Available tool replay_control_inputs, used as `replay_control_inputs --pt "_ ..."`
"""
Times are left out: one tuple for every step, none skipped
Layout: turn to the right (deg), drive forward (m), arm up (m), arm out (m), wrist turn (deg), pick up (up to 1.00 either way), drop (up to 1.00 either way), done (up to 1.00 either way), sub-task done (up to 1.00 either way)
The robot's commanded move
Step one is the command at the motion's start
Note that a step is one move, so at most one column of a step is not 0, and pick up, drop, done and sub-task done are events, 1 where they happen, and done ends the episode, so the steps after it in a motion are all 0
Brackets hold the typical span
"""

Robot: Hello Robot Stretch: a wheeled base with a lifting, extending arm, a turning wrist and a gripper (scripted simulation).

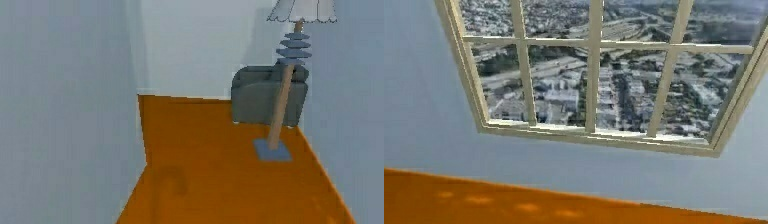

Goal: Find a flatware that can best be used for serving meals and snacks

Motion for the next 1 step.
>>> replay_control_inputs --pt "0.0 1.0 0.0 0.0 0.0 0.0 0.0 0.0 0.0"
